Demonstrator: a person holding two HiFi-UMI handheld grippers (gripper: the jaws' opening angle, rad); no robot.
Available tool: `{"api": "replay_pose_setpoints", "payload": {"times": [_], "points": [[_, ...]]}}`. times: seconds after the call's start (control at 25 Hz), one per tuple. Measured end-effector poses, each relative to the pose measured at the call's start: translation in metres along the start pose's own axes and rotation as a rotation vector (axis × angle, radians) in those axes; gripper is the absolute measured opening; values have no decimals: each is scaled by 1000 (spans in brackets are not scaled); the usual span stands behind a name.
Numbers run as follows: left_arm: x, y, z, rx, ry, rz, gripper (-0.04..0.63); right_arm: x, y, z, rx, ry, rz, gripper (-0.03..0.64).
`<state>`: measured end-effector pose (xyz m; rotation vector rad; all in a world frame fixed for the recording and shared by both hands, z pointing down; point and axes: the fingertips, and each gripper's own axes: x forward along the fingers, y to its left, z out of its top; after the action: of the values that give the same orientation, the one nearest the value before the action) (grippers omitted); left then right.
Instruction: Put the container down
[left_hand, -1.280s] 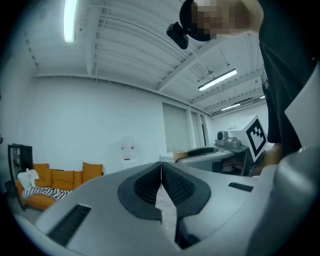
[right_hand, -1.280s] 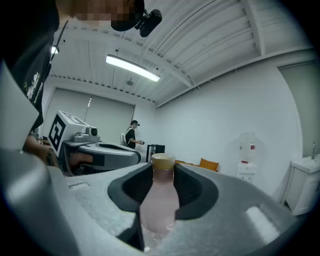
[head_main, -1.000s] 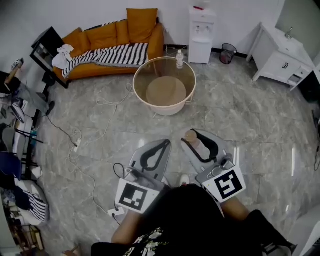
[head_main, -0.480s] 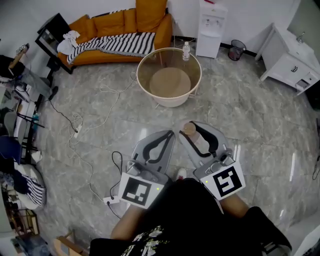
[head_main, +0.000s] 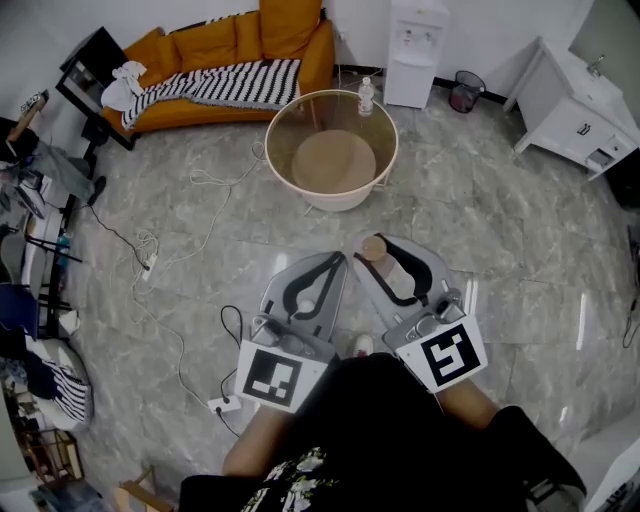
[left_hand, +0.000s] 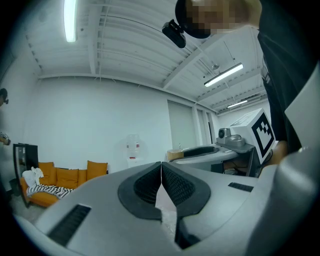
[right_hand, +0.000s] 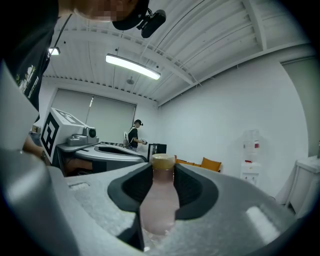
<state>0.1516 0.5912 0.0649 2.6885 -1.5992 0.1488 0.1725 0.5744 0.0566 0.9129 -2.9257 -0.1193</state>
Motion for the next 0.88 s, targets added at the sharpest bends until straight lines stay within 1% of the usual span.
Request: {"api": "replay_pose_setpoints", "payload": {"times": [0.28, 0.56, 0.88], "points": [[14, 54, 10, 15, -27, -20, 14, 56, -5, 10, -6, -16, -36, 124], [20, 122, 8, 18, -34, -34, 14, 121, -3, 14, -10, -22, -57, 124], [22, 185, 2, 15, -35, -74, 14, 186, 3, 15, -13, -20, -88, 124]]}}
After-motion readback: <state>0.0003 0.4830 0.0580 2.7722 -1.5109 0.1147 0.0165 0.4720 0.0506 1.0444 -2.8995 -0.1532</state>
